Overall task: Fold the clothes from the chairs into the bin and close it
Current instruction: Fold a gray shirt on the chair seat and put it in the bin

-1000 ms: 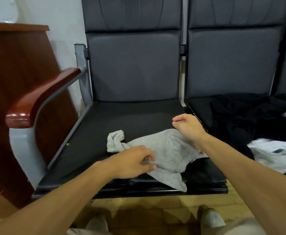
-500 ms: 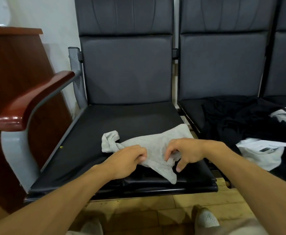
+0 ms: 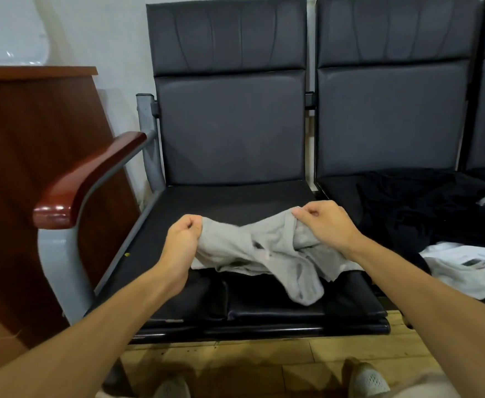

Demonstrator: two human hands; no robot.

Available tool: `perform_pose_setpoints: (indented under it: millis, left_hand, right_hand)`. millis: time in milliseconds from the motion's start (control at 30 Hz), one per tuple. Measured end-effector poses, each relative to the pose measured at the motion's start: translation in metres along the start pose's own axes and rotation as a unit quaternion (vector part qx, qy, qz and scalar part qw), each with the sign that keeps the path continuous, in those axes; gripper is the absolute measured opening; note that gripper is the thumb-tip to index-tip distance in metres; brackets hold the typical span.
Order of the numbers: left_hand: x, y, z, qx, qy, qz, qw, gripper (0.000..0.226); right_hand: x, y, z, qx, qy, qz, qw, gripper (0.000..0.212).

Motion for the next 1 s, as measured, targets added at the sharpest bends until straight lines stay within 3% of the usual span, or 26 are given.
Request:
perform_pose_setpoints:
  millis: [67,167,333,433,500,567,667,767,933,1000]
  left_hand:
    - [0.005,0.003,0.000,0.026,0.033,-0.007,0.999,0.023]
    - [0.013,0.002,-0.001,0.009,0.026,0.116,0.993,0.025]
    - [0.021,-0.013,-0.005,-0.044,-0.126,0.364,0.922,0.036]
    - [0.020,-0.022,-0.009,-0.032,-0.238,0.454,0.858,0.031]
    - [0.020,-0.026,-0.009,-0.029,-0.296,0.491,0.819,0.049]
    - [0.022,-0.025,-0.009,-0.026,-0.318,0.496,0.807,0.063]
    - [0.030,-0.026,-0.006,-0.026,-0.334,0.505,0.795,0.060]
    - [0.038,-0.027,0.000,-0.048,-0.323,0.484,0.812,0.039]
    - [0.037,-0.004,-0.008,-0.095,-0.134,0.315,0.935,0.012]
    - [0.034,0.009,-0.017,-0.102,-0.132,0.239,0.956,0.009]
  right_hand:
    - [-0.001,0.001,-0.001,-0.013,0.008,0.012,1.000,0.046]
    - [-0.004,0.005,-0.004,-0.042,-0.015,0.019,0.999,0.051]
    - [-0.004,0.005,-0.004,-0.064,0.000,0.027,0.998,0.051]
    - [-0.006,0.002,-0.009,-0.036,-0.063,-0.025,0.997,0.031]
    - [-0.008,0.001,-0.012,-0.001,-0.126,-0.077,0.989,0.020]
    - [-0.010,0.003,-0.013,0.033,-0.175,-0.130,0.975,0.014]
    - [-0.011,0.006,-0.014,0.050,-0.197,-0.147,0.968,0.013]
    - [-0.011,0.008,-0.016,0.052,-0.212,-0.171,0.961,0.017]
    - [-0.004,0.001,-0.021,0.059,-0.269,-0.217,0.937,0.033]
    - [-0.002,-0.003,-0.022,0.058,-0.289,-0.250,0.922,0.034]
Point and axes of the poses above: each hand's wrist, its own z-axis towards the middle knuckle, its own x-axis out of the back of the hand, y = z × x, the point moved 1 cm from there along z, towards the middle knuckle, and after that the axes turned 5 degrees about z, right-handed, at the moved point
